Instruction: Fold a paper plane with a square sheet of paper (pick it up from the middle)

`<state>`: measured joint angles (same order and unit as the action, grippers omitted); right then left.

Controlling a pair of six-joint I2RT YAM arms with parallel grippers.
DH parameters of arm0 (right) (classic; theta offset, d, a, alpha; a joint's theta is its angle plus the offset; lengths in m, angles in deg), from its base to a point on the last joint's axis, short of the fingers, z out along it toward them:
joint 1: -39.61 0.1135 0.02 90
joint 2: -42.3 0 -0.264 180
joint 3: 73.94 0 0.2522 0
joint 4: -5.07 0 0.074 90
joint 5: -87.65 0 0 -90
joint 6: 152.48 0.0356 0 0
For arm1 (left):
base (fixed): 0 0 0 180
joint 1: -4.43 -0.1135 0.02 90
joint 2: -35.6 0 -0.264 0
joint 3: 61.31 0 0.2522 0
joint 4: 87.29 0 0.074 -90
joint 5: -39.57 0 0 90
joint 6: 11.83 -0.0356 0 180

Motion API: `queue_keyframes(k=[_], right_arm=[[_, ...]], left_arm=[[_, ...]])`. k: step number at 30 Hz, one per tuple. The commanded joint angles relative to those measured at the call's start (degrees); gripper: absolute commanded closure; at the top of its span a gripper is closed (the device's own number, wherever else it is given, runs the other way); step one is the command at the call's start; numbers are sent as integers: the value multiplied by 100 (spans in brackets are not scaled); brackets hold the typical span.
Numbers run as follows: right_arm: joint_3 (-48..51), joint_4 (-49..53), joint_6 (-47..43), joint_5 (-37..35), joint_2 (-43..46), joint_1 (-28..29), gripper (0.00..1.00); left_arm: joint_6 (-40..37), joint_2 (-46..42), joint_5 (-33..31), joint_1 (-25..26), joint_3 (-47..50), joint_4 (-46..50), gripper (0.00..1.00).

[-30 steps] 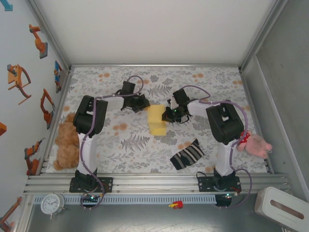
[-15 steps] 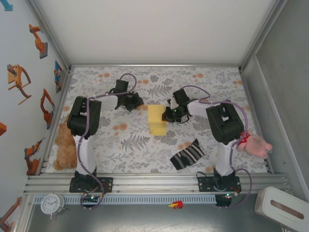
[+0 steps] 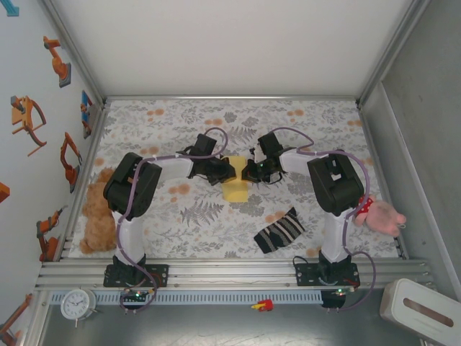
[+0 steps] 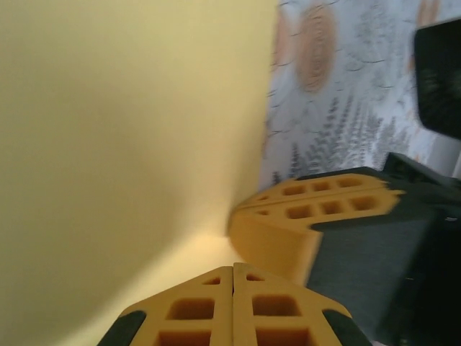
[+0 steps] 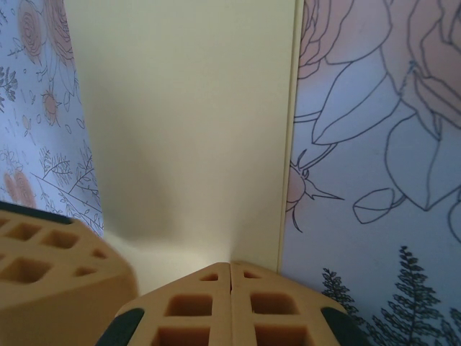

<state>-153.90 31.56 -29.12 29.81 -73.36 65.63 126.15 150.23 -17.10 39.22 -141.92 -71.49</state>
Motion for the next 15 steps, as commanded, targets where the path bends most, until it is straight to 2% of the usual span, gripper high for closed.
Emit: queue_keyframes(k=[1,8,15], right_arm=[[679,1404,-40,-1801,-1060,-35,100],[652,1451,-65,-1844,-1074,-35,100],[627,1469,-59,-1819,-1086,-44,100]], left_arm=[[-125,128,175,-46,22,513,93],[-613,74,131,-168,193,1122,93],[-948,-338,-58,-573,1103,1255,93]])
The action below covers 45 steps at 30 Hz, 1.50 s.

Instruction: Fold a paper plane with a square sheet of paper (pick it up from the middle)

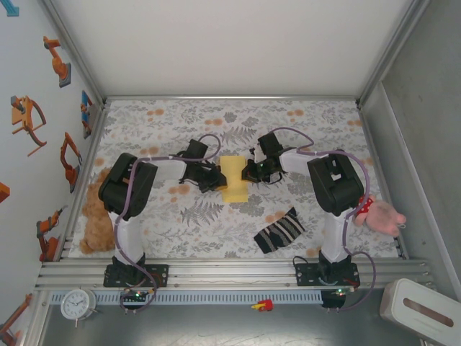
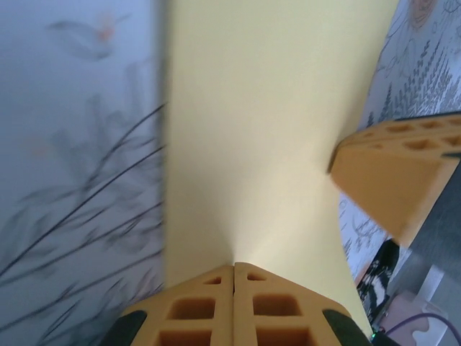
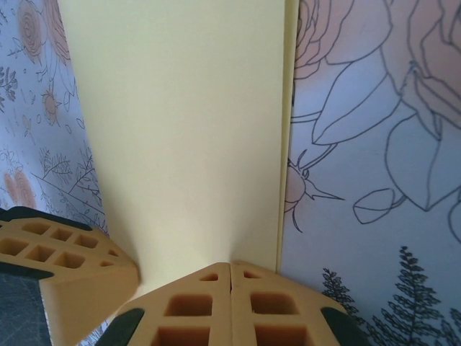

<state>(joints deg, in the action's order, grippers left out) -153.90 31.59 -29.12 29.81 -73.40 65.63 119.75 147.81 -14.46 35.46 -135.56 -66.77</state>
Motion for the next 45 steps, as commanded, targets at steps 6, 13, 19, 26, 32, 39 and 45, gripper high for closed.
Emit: queue_keyframes(k=[6,13,19,26,32,39,45], right_arm=[[590,1509,-75,-1828,-1096,-48,100],[585,1503,-58,-1827,-1119,-44,100],[599,1499,-52,-1827,-1118,-44,100],[586,1518,-65,-1805,-1106,-47,100],[555,1572,-83,-1863,-1116,-53,100],[569,1581,-83,-1845,-1101,-50,100],[614,1502,-30,-1808,-1122,-52,100]], left_arm=[[-430,-817,-428,-411,690,867,93],[250,-878,-208,69,256,-198,93],[532,-136,-8,431,-153,-507,93],[188,-166,-220,413,443,-184,93],[-145,-668,-436,180,1367,-16,94],[-155,-1504,-564,124,1401,24,94],[259,-1132,-531,506,676,-556,94]])
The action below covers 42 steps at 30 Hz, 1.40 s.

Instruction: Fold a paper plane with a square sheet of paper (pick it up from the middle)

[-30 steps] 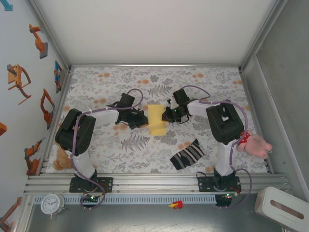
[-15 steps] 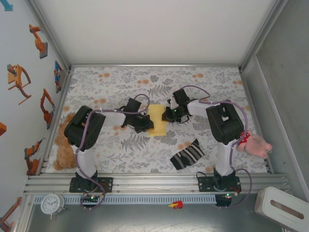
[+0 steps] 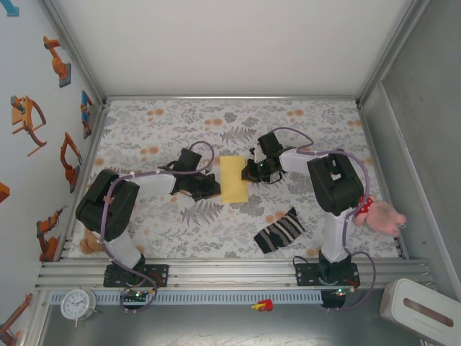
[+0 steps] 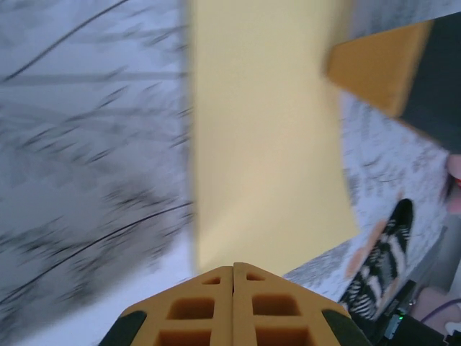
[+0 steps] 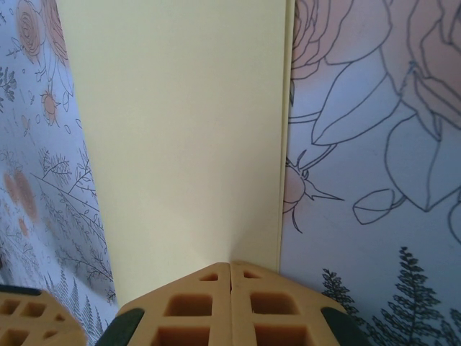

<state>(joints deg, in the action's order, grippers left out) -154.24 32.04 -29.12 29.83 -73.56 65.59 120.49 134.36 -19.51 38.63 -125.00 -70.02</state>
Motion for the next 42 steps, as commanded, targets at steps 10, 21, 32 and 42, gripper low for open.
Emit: queue_keyframes(k=[10,21,32,42], right_arm=[[709,1395,16,-1805,-1080,-47,100],[696,1344,103,-1732,-804,-41,100],[249,746,266,-817,1024,57,90],[1149,298,857,-1725,2534,43,55]], left_arm=[[-87,1062,-95,474,-878,508,94],[-522,-110,-629,448,475,1133,93],[513,-1350,-1066,453,584,-160,75],[1016,-740,-899,482,18,-800,57]])
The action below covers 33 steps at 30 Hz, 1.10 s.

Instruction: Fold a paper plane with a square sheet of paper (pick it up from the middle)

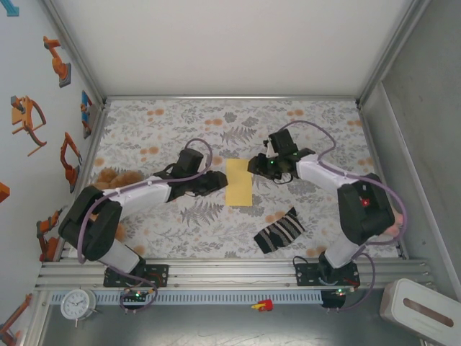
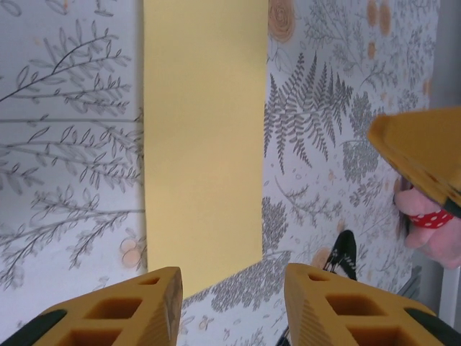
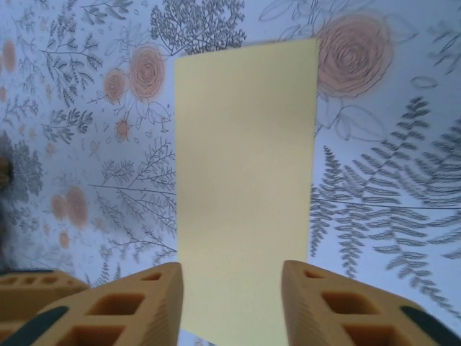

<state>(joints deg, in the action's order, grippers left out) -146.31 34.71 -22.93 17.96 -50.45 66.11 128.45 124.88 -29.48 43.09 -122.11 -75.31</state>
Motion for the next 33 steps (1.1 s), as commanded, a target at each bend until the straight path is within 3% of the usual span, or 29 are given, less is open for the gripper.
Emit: queue_keyframes(k=[1,8,11,13,14,22,27,33], right_arm=[[535,-40,343,-646,378,-13,51],[1592,-1072,1048,-110,1030,-97,42],[1966,-1404,1260,-28,1198,-101,23],[2226,-1725,1409,-21,1321,-101,4],[2333,-1883,1471,17,1360,-101,2],[2977,-2555,2022,50,1598,-97,6],[2987,-2749,2297,374,1390,-76,18],[2991,-3208,3016,595,983,137,39]], left_arm=[[226,293,124,44,-371,-254,57],[119,1003,72,30,-935,-48,54],[75,1393,185,27,-1261,51,53],[165,1577,9,8,-1487,402,53],[184,1638,-94,-10,-1555,528,53],[355,2160,297,-63,-1815,104,55],[331,2269,-84,-157,-1835,580,55],[1063,2371,-214,-156,-1585,553,59]])
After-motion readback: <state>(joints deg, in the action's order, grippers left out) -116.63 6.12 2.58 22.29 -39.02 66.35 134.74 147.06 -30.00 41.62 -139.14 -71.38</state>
